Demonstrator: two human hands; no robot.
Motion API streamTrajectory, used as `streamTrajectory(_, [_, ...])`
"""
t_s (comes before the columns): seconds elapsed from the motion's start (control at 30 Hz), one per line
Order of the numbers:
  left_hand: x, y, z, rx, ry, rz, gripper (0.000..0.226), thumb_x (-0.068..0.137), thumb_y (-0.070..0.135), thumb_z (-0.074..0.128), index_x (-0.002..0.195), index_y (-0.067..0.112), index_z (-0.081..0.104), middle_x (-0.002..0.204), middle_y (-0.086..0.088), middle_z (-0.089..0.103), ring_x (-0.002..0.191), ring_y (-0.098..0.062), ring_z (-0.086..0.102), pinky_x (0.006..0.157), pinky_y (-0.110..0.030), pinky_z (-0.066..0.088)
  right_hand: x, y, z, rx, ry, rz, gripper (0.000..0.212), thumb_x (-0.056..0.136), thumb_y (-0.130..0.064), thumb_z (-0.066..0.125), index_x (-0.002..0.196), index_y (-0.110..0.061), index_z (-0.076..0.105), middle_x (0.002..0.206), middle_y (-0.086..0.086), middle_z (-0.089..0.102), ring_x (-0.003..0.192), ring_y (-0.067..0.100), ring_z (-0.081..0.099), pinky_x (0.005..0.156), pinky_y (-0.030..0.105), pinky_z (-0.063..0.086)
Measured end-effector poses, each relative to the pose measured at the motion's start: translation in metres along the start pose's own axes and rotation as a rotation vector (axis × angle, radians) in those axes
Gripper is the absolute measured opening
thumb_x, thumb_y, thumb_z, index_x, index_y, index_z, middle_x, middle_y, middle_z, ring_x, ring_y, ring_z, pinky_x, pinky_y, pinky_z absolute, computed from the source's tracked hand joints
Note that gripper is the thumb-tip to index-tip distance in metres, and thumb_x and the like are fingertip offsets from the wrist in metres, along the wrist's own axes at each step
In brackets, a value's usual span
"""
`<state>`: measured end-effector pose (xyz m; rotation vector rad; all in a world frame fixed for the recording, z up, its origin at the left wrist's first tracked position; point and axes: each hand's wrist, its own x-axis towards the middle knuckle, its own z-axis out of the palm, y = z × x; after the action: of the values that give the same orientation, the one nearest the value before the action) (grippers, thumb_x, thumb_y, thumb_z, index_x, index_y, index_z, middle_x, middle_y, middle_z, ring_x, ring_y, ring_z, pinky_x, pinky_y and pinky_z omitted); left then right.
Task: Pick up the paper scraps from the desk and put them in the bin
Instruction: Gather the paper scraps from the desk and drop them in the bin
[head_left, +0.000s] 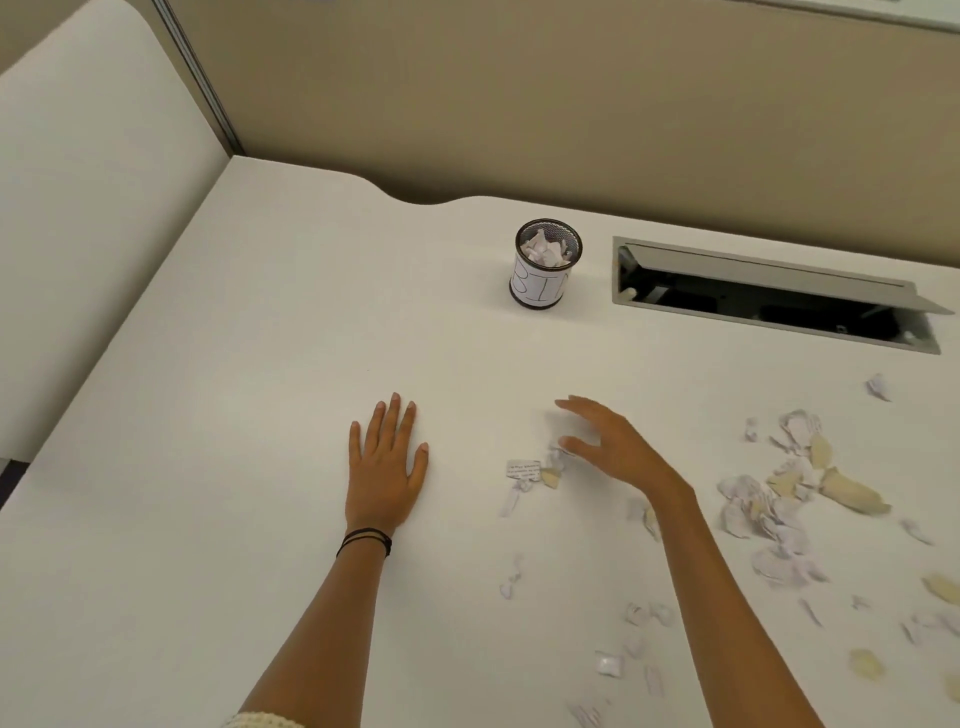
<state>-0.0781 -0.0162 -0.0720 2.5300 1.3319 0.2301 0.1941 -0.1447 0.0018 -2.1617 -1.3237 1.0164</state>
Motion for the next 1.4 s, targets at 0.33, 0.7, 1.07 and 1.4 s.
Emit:
streamTrajectory(0.33, [-0.002, 0.001, 0.0, -0.016, -0.001, 0.01, 0.061, 0.093, 0.043, 0.018, 0.149, 0.019, 0.023, 0.157, -0.001, 0.016, 0.144, -0.018, 0.013, 0.117, -0.045, 0.005, -0.05, 0.003, 0.095, -0.15, 0.254, -0.147, 0.039, 0.095, -0.014, 0.048, 0.134, -0.02, 0.047, 0.152, -0.002, 0.027, 0.14, 0.011, 0.025, 0.111, 0.016, 0.019])
streamTrajectory(0.7, [-0.002, 0.001, 0.001, -0.031, 0.006, 0.013, 0.061, 0.093, 0.043, 0.018, 0.149, 0.02, 0.023, 0.157, 0.0, 0.015, 0.144, -0.017, 0.012, 0.117, -0.043, 0.002, -0.047, 0.001, 0.108, -0.27, 0.491, -0.19, 0.041, 0.071, 0.006, 0.071, 0.109, -0.008, 0.064, 0.115, 0.006, 0.065, 0.105, 0.006, 0.044, 0.074, 0.023, 0.056])
streamTrajectory(1.07, [-0.001, 0.0, 0.003, -0.002, 0.027, 0.019, 0.058, 0.094, 0.04, 0.023, 0.148, 0.018, 0.027, 0.155, -0.002, 0.021, 0.142, -0.018, 0.017, 0.115, -0.044, 0.006, -0.004, -0.002, 0.078, -0.329, 0.48, -0.153, 0.014, 0.08, -0.003, 0.064, 0.091, -0.01, 0.063, 0.09, -0.002, 0.061, 0.082, 0.005, 0.059, 0.063, 0.017, 0.05])
streamTrajectory(1.4, [-0.001, 0.0, 0.003, 0.009, 0.029, 0.027, 0.057, 0.095, 0.039, 0.024, 0.148, 0.018, 0.026, 0.156, -0.002, 0.021, 0.143, -0.017, 0.014, 0.115, -0.045, 0.006, 0.073, -0.043, 0.007, 0.669, 0.837, 0.177, 0.012, 0.079, -0.009, 0.07, 0.085, 0.001, 0.071, 0.071, 0.006, 0.068, 0.052, -0.008, 0.06, 0.061, 0.006, 0.047])
